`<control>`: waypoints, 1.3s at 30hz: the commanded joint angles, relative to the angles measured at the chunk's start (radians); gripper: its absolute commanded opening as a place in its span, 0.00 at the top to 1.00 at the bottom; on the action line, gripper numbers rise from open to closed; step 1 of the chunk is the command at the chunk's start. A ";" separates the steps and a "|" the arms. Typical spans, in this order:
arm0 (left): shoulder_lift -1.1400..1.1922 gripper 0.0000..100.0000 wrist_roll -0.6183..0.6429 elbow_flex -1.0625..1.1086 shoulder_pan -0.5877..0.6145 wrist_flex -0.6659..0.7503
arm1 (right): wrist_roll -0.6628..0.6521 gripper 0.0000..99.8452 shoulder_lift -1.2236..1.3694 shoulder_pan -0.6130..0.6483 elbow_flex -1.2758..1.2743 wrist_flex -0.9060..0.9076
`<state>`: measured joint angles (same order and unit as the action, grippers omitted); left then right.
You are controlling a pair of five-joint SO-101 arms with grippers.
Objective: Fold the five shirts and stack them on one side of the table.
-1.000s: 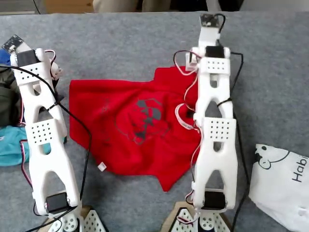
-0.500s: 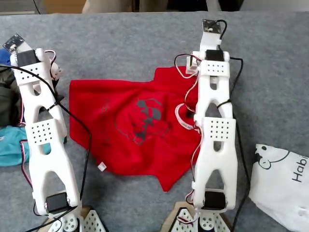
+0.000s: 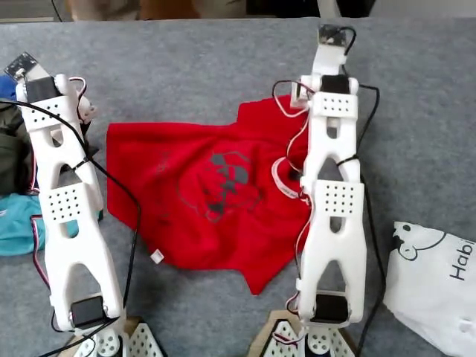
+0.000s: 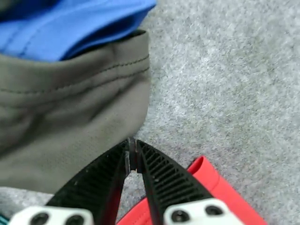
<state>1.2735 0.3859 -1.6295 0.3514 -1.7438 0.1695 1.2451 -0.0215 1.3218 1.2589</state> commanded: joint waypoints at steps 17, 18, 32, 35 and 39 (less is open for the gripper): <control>-0.375 0.98 -0.003 -0.044 -0.126 0.018 | 0.005 1.00 -0.269 0.005 0.343 0.226; -0.406 0.98 -0.003 -0.044 -0.127 0.000 | 0.005 1.00 -0.300 0.008 0.343 0.249; -0.409 0.86 -0.009 0.388 -0.109 0.002 | 0.006 1.00 -0.380 0.056 0.334 0.445; -0.337 0.74 -0.003 0.436 -0.161 0.031 | 0.005 1.00 -0.282 0.056 0.344 0.442; -0.228 0.73 0.014 0.434 -0.213 0.140 | 0.003 1.00 -0.137 0.056 0.343 0.413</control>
<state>1.0219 0.3844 -1.1968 0.1718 -1.6794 0.1695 1.0426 0.0245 1.6303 1.6993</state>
